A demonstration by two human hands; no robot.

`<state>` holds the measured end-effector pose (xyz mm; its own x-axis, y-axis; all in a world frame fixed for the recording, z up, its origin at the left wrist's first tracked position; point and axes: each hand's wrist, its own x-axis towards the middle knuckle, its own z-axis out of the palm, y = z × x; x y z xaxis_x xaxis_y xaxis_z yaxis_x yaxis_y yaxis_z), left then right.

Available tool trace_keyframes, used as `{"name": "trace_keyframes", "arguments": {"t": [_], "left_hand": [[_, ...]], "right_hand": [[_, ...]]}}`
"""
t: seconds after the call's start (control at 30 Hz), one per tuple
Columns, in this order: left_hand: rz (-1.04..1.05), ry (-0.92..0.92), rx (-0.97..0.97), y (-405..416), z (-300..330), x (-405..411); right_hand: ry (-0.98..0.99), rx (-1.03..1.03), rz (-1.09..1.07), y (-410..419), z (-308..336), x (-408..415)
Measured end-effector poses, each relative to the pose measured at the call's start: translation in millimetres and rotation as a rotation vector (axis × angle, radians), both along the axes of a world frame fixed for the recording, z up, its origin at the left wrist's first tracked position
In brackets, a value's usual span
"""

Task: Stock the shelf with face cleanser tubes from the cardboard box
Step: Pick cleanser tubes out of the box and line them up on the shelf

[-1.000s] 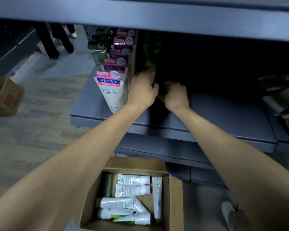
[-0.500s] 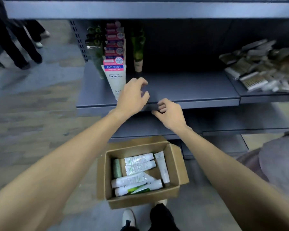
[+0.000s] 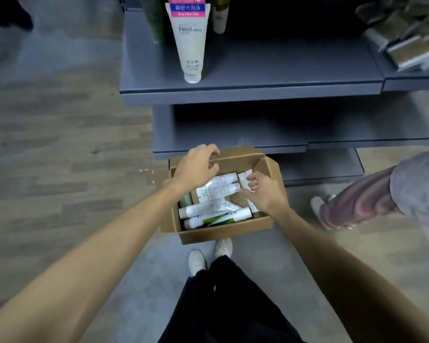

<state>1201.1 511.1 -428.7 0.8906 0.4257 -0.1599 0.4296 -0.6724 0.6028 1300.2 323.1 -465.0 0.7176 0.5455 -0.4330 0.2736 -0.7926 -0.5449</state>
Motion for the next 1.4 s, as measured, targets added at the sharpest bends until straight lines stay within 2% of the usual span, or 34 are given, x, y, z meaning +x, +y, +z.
{"name": "trace_keyframes", "arguments": {"t": [0.13, 0.27, 0.4, 0.5, 0.67, 0.9, 1.03, 1.2, 1.3, 1.4], "left_hand": [[0.037, 0.089, -0.073, -1, -41, -15], [0.024, 0.238, -0.13, -6, -79, -27], [-0.003, 0.325, -0.151, -16, -105, -28], [-0.046, 0.37, -0.117, -26, -121, -21], [-0.093, 0.398, -0.038, -43, -152, 1], [-0.055, 0.491, 0.129, -51, -172, 11], [0.012, 0.431, 0.041, -46, -164, 9], [0.368, 0.158, -0.26, -28, -135, 10], [0.501, 0.009, -0.319, -19, -110, 20], [0.574, -0.061, -0.332, -16, -92, 30]], "right_hand": [[0.106, -0.072, 0.071, 3, -29, -10], [0.111, -0.121, 0.178, 8, -57, -18], [0.112, -0.197, 0.164, 6, -74, -20], [0.123, -0.216, 0.138, 0, -83, -16], [0.142, -0.132, 0.104, -5, -90, -6], [0.173, -0.092, 0.087, -8, -99, 1], [0.195, -0.097, 0.084, -6, -99, 6], [0.238, -0.113, 0.1, 5, -93, 6], [0.273, -0.096, 0.083, 18, -86, -1], [0.234, -0.078, 0.051, 36, -77, -12]]}}
